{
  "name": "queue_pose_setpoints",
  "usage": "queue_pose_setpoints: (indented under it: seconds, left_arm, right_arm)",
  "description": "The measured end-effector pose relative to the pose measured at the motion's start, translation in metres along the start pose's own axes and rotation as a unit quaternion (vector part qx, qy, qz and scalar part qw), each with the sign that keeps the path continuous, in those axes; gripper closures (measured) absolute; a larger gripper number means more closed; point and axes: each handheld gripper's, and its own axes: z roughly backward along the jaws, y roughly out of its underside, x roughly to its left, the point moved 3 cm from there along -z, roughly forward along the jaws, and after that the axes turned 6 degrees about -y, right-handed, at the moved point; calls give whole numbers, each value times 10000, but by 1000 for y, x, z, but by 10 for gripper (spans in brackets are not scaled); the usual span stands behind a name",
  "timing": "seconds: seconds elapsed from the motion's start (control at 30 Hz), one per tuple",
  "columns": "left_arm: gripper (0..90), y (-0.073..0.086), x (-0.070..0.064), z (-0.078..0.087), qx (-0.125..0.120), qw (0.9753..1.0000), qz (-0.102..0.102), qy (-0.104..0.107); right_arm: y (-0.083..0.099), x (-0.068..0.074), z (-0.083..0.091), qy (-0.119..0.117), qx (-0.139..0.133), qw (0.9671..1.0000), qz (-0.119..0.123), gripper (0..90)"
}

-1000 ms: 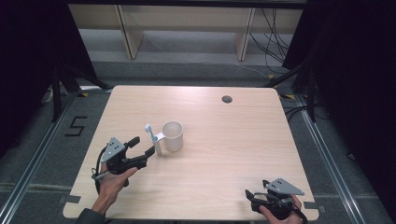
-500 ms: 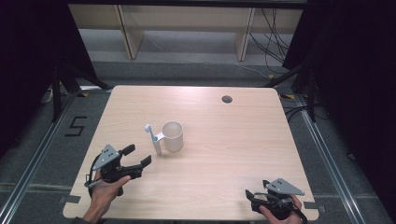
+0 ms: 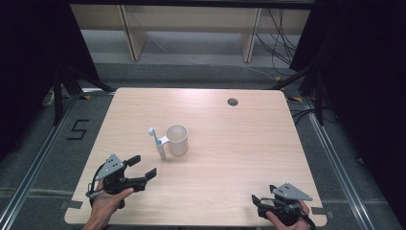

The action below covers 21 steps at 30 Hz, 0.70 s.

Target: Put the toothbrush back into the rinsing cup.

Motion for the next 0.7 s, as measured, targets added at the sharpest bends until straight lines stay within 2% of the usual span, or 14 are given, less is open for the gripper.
queue_pose_setpoints:
  seconds: [0.17, 0.3, 0.33, 0.43, 0.47, 0.7]
  left_arm:
    - [146, 3, -5, 4, 72, 10000, 17, 49]
    - [147, 6, -10, 7, 81, 9999, -27, 147]
    - [146, 6, -10, 9, 141, 9998, -63, 111]
    - [146, 7, -13, 10, 95, 9997, -60, 199]
    - [146, 7, -14, 12, 157, 9997, -69, 153]
    - [146, 10, -16, 18, 202, 9996, -114, 176]
  right_arm:
    - [0, 0, 0, 3, -3, 10000, 3, 252]
    - [0, 0, 0, 10, -5, 10000, -6, 253]
    - [0, 0, 0, 3, -5, 10000, 0, 252]
    - [0, 1, 0, -12, -4, 10000, -41, 252]
    - [0, 1, 0, -14, -2, 10000, -23, 252]
    - [0, 0, 0, 7, -6, 10000, -9, 253]
